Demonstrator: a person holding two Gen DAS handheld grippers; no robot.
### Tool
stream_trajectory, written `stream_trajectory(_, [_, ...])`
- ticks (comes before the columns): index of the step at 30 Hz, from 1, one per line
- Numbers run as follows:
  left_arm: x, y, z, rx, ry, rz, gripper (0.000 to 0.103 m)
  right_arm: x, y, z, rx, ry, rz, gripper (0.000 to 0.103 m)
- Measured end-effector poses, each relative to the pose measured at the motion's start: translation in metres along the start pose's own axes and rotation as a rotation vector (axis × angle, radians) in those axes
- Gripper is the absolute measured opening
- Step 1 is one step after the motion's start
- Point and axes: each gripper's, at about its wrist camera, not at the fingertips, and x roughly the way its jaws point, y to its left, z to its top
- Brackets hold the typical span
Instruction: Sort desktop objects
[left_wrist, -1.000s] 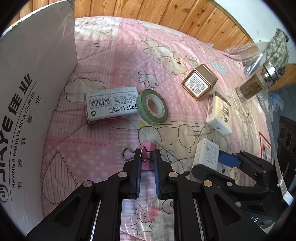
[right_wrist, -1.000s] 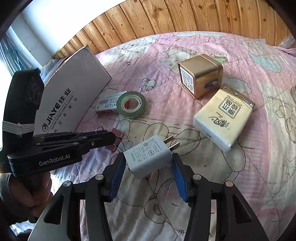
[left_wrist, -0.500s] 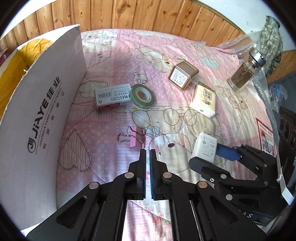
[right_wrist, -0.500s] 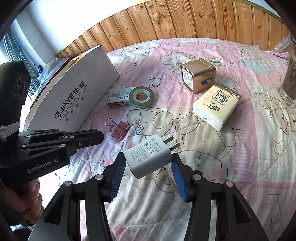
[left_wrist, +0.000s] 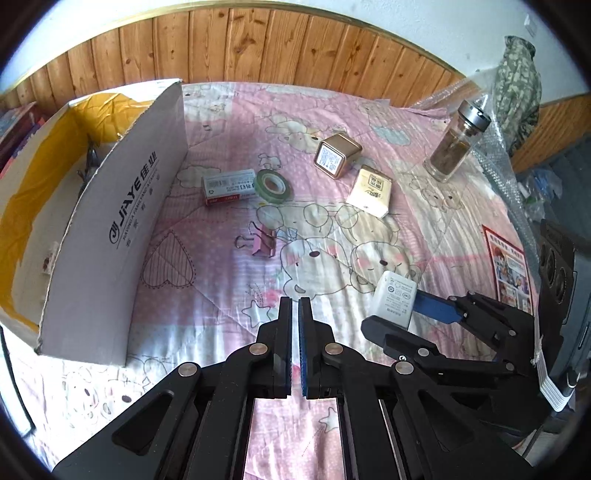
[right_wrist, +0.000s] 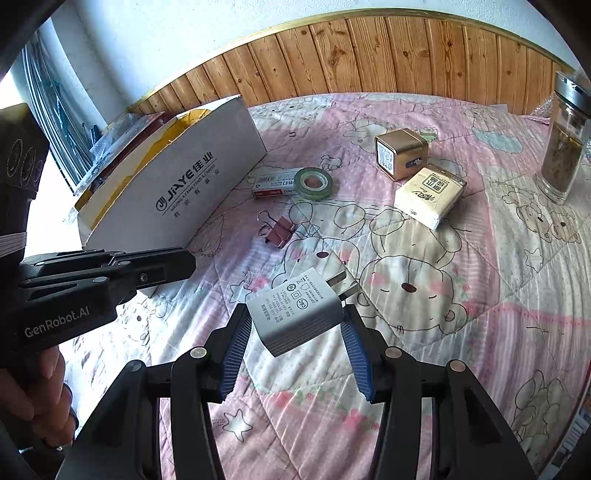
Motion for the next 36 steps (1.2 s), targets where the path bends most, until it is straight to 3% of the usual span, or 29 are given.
stream_trajectory(19, [-0.077, 0.006, -0.05, -0.027, -0.092, -0.048, 0.002, -0.048, 0.057, -0.035, -0.065, -0.052, -0.005, 0.052])
stream_trajectory(36, [-0.138, 0.059, -0.044, -0.117, -0.22, -0.066, 0.002, -0.064, 0.124, -0.001, -0.187, -0.091, 0.052, 0.052])
